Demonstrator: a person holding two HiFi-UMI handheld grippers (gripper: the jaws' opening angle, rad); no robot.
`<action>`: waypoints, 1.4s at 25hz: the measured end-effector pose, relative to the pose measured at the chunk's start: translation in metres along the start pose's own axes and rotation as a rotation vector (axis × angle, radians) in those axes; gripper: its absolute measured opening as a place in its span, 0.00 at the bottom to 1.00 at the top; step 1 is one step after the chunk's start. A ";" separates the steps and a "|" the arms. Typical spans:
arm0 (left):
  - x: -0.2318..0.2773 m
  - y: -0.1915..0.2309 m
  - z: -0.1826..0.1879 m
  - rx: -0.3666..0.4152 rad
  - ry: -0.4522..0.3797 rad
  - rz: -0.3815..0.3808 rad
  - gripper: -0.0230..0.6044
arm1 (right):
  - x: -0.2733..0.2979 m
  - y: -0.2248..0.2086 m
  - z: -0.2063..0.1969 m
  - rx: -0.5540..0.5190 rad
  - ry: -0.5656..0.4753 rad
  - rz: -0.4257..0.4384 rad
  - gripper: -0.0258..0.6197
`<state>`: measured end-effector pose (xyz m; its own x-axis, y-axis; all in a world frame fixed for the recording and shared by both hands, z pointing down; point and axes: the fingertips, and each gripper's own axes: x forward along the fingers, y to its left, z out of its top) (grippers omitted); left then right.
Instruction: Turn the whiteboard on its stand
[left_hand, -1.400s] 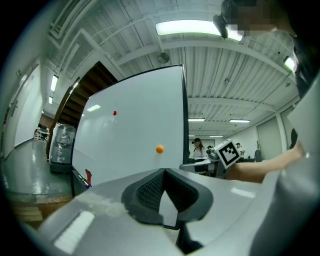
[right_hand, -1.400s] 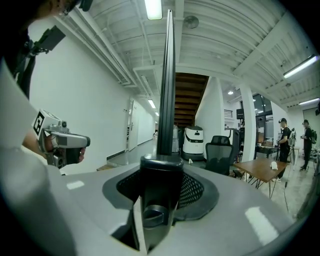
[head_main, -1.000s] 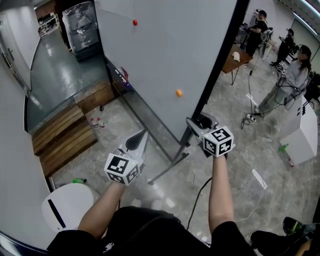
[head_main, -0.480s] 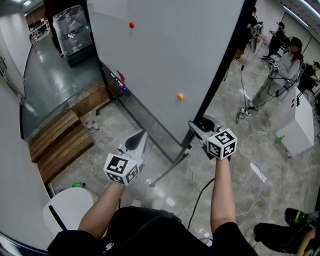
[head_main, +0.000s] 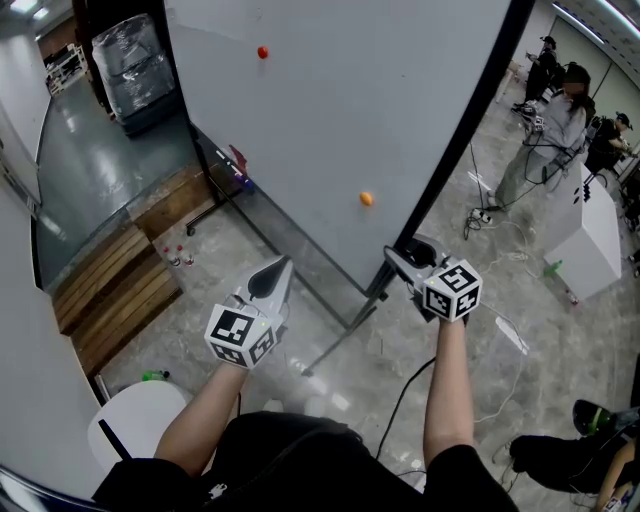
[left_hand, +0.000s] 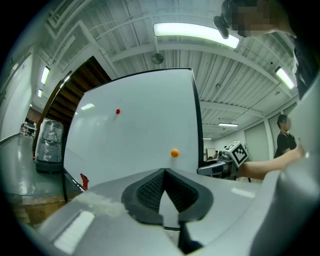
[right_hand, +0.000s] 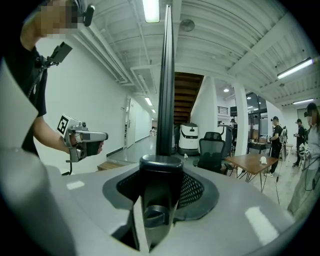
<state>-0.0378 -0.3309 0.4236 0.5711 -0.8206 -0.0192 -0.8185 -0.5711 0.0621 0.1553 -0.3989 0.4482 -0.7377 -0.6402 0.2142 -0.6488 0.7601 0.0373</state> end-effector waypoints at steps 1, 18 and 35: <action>0.000 0.001 0.000 0.000 0.000 -0.002 0.04 | 0.000 0.000 0.000 0.001 -0.001 -0.002 0.32; 0.000 -0.005 0.000 -0.009 -0.003 -0.055 0.04 | -0.013 -0.003 -0.003 -0.011 0.016 -0.111 0.36; -0.008 -0.009 0.002 -0.021 -0.017 -0.099 0.04 | -0.063 0.003 -0.007 0.017 -0.006 -0.292 0.42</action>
<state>-0.0351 -0.3193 0.4210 0.6481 -0.7603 -0.0436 -0.7563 -0.6492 0.0804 0.2014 -0.3555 0.4413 -0.5201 -0.8324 0.1911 -0.8370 0.5413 0.0800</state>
